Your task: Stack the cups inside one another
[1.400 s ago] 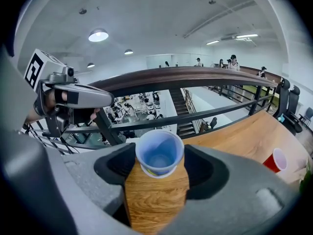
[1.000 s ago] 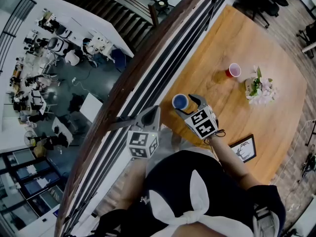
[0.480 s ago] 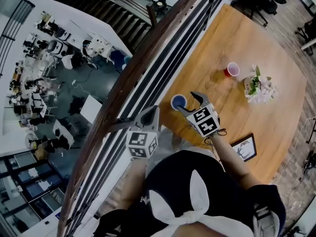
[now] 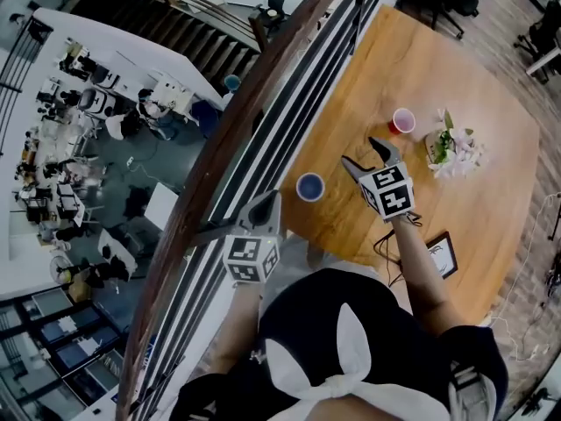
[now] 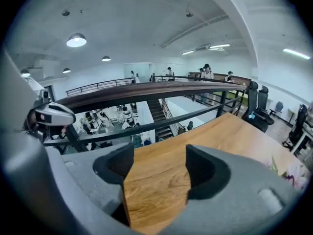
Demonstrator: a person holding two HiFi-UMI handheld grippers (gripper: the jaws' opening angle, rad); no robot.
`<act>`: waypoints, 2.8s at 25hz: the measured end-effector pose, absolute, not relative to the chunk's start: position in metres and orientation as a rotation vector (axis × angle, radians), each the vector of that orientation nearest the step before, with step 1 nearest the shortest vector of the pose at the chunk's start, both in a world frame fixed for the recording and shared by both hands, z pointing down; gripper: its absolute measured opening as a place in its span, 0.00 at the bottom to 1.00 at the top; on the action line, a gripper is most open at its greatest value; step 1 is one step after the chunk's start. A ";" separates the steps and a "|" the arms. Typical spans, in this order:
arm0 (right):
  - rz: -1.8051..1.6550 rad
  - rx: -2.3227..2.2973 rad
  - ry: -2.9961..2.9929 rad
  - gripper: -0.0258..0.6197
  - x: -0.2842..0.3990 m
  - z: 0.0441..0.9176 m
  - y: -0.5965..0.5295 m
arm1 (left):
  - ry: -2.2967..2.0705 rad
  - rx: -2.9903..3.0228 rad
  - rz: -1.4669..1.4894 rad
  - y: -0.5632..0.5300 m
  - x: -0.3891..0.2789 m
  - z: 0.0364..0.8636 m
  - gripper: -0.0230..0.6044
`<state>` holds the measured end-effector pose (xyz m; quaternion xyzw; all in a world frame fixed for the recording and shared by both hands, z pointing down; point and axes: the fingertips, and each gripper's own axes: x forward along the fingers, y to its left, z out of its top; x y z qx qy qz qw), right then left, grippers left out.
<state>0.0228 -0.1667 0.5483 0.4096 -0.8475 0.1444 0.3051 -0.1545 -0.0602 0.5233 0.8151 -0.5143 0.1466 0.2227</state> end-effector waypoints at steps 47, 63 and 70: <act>0.626 1.566 -1.878 0.58 0.202 0.617 -0.267 | -1.294 2.254 0.557 -0.125 -0.111 0.545 0.06; 0.693 1.552 -1.836 0.54 0.209 0.641 -0.272 | -1.282 2.230 0.558 -0.127 -0.114 0.552 0.06; 0.671 1.546 -1.836 0.51 0.209 0.642 -0.273 | -1.286 2.225 0.555 -0.128 -0.114 0.555 0.06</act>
